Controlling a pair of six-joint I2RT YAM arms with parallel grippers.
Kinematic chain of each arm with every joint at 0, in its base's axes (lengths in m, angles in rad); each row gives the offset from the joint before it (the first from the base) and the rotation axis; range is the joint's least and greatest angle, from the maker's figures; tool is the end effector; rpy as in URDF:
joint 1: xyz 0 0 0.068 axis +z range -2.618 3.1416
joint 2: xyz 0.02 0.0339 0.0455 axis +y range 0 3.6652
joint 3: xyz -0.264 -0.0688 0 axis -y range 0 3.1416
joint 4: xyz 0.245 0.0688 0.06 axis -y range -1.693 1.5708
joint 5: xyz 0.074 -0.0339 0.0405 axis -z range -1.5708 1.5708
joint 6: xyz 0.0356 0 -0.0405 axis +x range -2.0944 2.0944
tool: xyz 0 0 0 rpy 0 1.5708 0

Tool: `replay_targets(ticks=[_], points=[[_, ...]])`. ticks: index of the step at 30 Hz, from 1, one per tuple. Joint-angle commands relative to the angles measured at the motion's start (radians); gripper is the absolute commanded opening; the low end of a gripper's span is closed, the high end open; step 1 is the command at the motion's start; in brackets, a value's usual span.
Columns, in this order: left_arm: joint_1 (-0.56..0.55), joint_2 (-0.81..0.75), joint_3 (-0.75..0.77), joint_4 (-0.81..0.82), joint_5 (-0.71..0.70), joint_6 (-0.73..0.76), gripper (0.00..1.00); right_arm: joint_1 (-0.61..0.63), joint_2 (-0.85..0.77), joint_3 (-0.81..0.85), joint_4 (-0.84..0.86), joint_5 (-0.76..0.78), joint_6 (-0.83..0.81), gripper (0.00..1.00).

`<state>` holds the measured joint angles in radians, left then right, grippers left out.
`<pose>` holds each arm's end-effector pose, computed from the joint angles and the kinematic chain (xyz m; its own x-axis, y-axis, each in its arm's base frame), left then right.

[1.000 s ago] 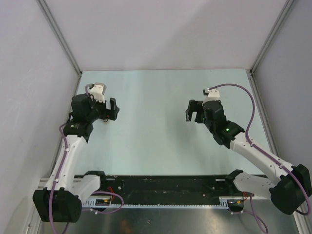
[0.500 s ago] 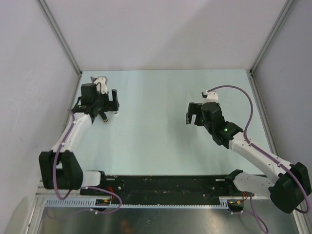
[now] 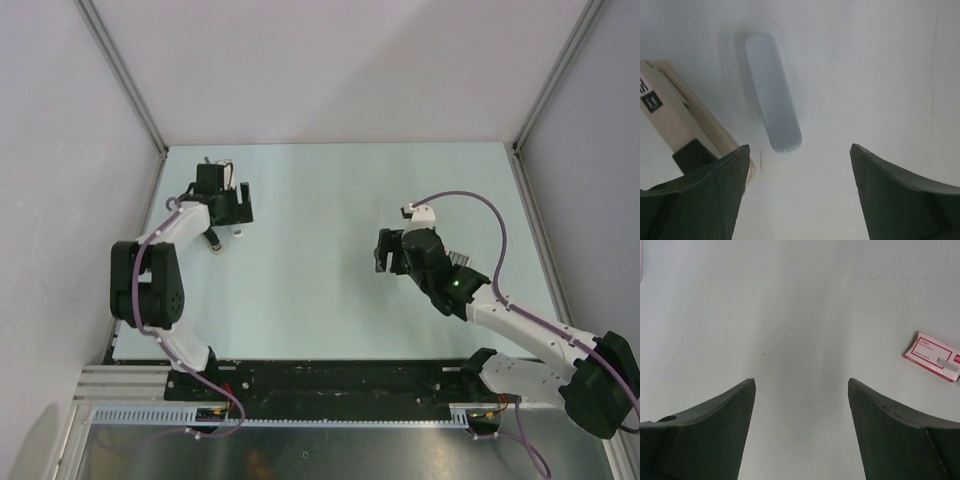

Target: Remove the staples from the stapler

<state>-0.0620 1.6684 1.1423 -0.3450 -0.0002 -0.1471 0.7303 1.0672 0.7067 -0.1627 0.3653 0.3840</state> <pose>0.3576 -0.0222 0.2213 -0.7644 -0.0994 -0.6371 -0.0508 0.9943 -0.0942 0.1842 0.1479 0.2609 -0.4922 0.0290 -0.8700 -0.2245 0.9614 0.1590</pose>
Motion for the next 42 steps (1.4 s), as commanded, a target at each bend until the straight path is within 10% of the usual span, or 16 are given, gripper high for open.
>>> replay_targets(ticks=[1, 15, 25, 42], points=[[-0.008, 0.081, 0.11, 0.025, -0.069, -0.074, 0.85, 0.031, -0.02, -0.001, 0.067, 0.047, -0.024, 0.79], [-0.012, 0.252, 0.206, 0.024, -0.169, -0.12, 0.69, 0.041, 0.034, -0.001, 0.136, 0.017, -0.049, 0.69], [-0.045, 0.234, 0.142, 0.025, -0.208, -0.094, 0.23, 0.041, 0.06, -0.001, 0.152, -0.001, -0.045, 0.53], [-0.15, -0.244, -0.34, 0.003, -0.068, -0.123, 0.15, 0.098, 0.149, -0.004, 0.212, -0.001, -0.022, 0.5]])
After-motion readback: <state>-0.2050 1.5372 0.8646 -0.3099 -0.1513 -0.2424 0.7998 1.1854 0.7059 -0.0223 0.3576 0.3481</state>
